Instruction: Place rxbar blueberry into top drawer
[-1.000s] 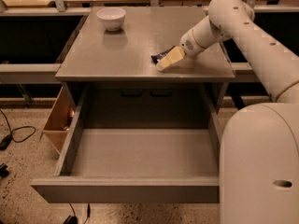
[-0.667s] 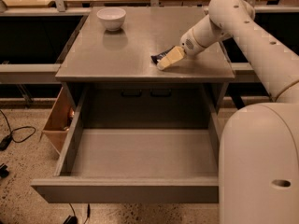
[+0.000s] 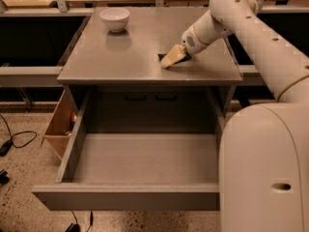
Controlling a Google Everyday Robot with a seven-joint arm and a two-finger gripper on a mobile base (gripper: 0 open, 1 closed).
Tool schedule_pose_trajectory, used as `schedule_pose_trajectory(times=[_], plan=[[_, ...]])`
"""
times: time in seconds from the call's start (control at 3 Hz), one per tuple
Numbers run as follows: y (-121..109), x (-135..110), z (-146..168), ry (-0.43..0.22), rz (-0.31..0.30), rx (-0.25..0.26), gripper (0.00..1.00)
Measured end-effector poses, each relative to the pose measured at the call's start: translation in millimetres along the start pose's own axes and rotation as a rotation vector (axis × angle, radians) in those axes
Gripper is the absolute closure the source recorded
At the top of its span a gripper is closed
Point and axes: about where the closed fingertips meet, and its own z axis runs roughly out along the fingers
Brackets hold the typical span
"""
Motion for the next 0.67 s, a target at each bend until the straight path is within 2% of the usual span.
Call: schedule_pose_trajectory(times=[0.33,0.67], plan=[[0.0,0.0,0.0,0.000,0.000,0.000,0.86],[0.0,-0.1,-0.2,0.000,0.000,0.000,1.00]])
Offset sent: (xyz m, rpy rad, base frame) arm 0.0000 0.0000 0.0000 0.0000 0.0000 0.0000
